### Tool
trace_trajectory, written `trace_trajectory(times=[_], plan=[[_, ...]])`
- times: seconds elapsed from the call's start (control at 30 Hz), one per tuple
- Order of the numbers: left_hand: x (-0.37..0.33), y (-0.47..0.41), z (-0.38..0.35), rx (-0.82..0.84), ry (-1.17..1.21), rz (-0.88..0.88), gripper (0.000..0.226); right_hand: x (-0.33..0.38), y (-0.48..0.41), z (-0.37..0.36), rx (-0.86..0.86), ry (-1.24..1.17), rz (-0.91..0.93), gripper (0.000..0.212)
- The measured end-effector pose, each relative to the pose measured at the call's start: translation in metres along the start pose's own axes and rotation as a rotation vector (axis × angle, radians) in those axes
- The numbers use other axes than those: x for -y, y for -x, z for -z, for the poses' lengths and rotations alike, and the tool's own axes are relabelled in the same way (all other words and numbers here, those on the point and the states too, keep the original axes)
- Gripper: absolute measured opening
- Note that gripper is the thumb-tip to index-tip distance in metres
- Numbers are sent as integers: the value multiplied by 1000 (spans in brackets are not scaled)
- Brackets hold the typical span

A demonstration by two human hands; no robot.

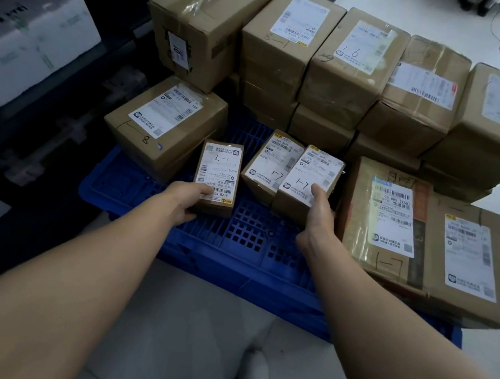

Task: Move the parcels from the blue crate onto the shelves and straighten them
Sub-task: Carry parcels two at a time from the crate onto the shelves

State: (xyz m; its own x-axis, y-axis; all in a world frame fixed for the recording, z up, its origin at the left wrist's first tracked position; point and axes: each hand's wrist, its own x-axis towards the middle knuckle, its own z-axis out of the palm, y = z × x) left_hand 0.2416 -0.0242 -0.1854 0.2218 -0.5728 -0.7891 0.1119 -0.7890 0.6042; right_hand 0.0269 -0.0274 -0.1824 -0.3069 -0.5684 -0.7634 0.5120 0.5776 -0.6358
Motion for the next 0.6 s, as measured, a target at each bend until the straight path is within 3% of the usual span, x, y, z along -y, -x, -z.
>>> trace_trajectory(times=[0.13, 0.37, 0.6], plan=[[1, -6, 0, -22, 69, -25, 38, -1, -6, -1, 26, -43, 9, 59], [4, -14, -1, 29, 106, -19, 34, -3, -8, -8, 30, -14, 1, 78], [0, 5, 7, 62, 60, 23, 16, 11, 17, -11, 19, 7, 3, 84]])
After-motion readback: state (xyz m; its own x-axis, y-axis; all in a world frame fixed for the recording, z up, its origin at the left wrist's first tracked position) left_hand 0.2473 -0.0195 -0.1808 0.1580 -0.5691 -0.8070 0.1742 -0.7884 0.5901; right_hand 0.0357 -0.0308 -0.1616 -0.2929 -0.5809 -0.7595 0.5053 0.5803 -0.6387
